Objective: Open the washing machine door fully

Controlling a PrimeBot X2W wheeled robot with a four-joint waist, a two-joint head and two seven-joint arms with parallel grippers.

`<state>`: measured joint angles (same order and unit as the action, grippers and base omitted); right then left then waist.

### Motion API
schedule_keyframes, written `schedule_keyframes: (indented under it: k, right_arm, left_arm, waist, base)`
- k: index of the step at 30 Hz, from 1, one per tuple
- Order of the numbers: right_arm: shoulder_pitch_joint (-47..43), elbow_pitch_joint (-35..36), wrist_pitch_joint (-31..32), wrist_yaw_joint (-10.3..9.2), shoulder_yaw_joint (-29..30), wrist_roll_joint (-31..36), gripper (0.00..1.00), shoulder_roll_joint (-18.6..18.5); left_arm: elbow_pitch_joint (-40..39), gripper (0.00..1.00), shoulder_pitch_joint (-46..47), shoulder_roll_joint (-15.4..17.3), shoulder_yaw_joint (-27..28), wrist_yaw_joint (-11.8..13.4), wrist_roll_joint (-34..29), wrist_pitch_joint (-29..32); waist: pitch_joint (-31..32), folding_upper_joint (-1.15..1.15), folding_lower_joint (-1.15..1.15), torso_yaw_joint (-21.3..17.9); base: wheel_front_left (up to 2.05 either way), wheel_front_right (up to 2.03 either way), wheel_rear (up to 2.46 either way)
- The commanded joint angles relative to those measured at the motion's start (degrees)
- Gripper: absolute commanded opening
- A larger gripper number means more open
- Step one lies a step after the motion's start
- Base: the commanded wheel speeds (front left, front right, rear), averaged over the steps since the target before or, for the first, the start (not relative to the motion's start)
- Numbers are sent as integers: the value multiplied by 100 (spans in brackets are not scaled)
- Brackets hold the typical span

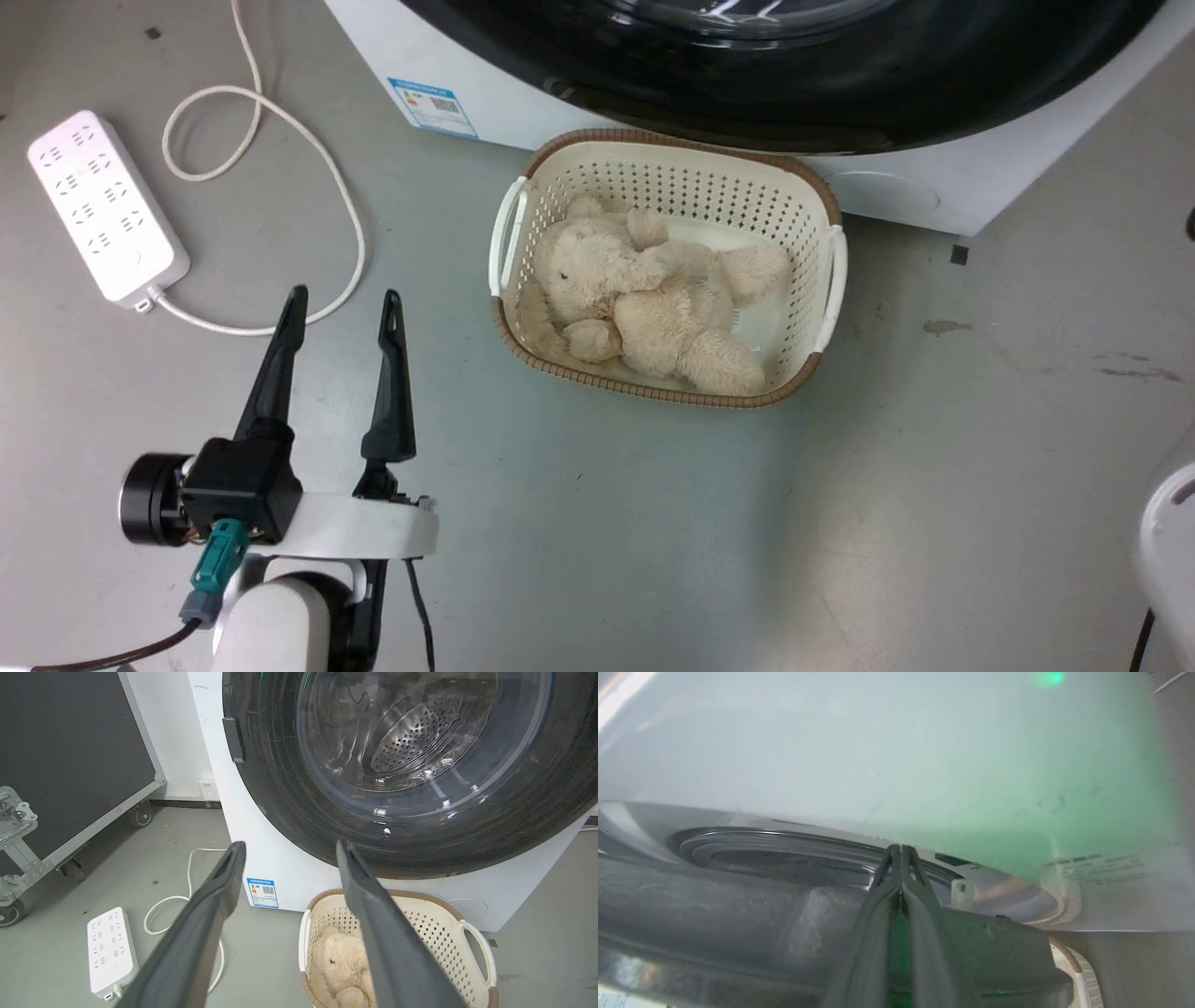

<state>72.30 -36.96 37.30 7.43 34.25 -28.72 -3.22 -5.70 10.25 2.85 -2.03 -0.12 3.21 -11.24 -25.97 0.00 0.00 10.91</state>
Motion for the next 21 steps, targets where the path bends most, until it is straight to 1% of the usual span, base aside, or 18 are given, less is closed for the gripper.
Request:
schedule_keyframes:
  k: [1,8,14,18,21]
  right_arm:
    - [212,-161,181,7,86,-54,0,31]
    - [173,-366,762,7,274,-220,0,32]
    - [-193,-500,1230,6,336,-649,0,33]
    - [-519,-589,1513,6,251,-1129,0,33]
    - [-777,-690,1780,6,-43,-1648,0,34]
  left_arm:
    - [-35,100,136,3,-25,21,30,-74]
    - [-16,100,162,3,-27,43,29,-158]
    - [73,100,75,3,-43,38,12,-230]
    - [175,100,-38,3,-96,18,-27,-278]
    - [284,100,-164,3,-131,8,-75,-314]
  waist:
    - [-29,0,0,38]
    - [50,0,0,82]
    - [358,0,0,72]
    - [644,0,0,76]
    - [847,0,0,50]
  base:
    - [0,0,0]
    - [0,0,0]
    - [0,0,0]
    - [0,0,0]
    - [0,0,0]
